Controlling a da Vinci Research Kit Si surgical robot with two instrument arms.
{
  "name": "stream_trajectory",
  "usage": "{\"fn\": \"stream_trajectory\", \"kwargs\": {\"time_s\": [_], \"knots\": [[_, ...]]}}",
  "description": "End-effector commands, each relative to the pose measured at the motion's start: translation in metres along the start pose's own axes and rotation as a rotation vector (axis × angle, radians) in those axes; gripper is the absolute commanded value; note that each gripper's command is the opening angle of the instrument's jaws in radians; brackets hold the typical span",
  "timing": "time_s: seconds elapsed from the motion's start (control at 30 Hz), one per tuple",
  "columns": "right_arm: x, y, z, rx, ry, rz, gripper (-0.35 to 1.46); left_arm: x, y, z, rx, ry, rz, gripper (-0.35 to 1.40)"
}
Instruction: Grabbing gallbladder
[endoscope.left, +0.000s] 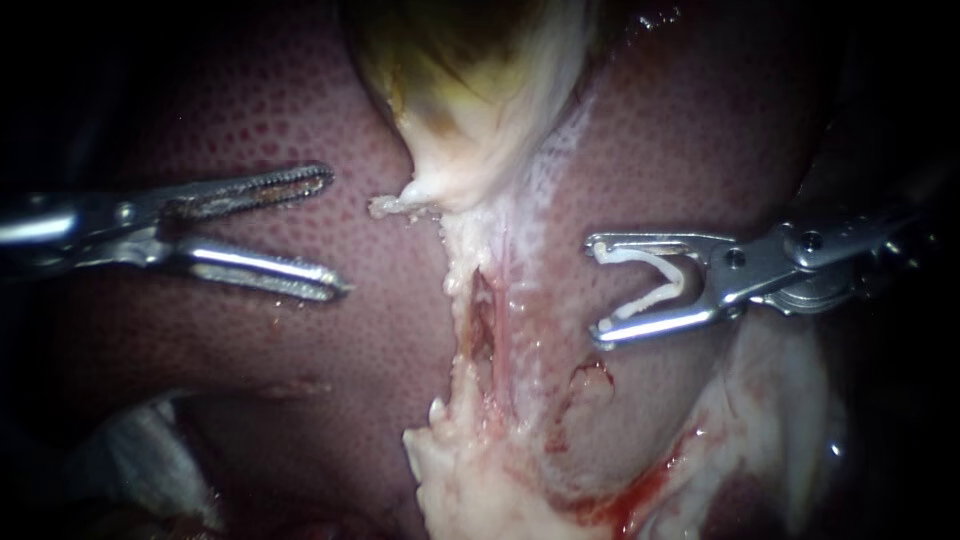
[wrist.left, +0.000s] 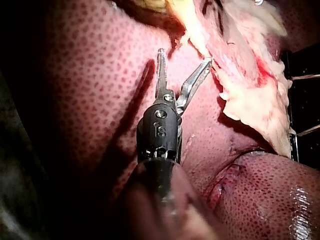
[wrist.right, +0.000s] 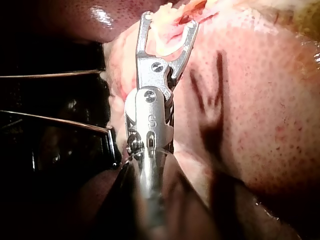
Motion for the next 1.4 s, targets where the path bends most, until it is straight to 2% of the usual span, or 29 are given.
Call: {"fn": "stream_trajectory", "kwargs": {"time_s": [0.03, 0.3, 0.5, 0.8, 0.9, 0.93, 0.97, 1.07, 1.4], "knots": [[0.0, 0.0, 0.0001, 0.0, 0.0, 0.0, 0.59, 0.0002, -0.0001, 0.0006, 0.003, 0.004, 0.006, 0.62], [0.0, 0.0, 0.0001, 0.0, 0.0, 0.0, 0.59, 0.0009, 0.0001, 0.0042, 0.015, 0.008, 0.007, 0.59], [0.0, 0.0, 0.0001, 0.0, 0.0, 0.0, 0.59, 0.0011, 0.0002, 0.0053, 0.015, 0.008, 0.011, 0.41], [0.0, -0.0001, 0.0001, 0.0, 0.0, 0.0, 0.59, -0.0002, -0.0007, 0.0051, 0.012, 0.006, 0.037, 0.27], [0.0, 0.0, 0.0001, 0.0, 0.0, 0.0, 0.59, -0.0003, -0.0008, 0.0047, 0.009, -0.006, 0.039, 0.1], [0.0, 0.0, 0.0001, 0.0, 0.0, 0.0, 0.59, -0.0004, -0.0008, 0.0047, 0.009, -0.006, 0.039, 0.02], [0.0, 0.0, 0.0001, 0.0, 0.0, 0.0, 0.59, -0.0004, -0.0008, 0.0045, 0.008, -0.012, 0.04, -0.15], [0.0, 0.0, 0.0001, 0.0, 0.0, 0.0, 0.59, -0.0005, -0.0009, 0.0043, 0.003, -0.023, 0.041, -0.35], [0.0, 0.0, 0.0001, 0.0, 0.0, 0.0, 0.59, 0.0003, -0.0007, 0.0033, 0.007, -0.031, 0.037, -0.35]]}}
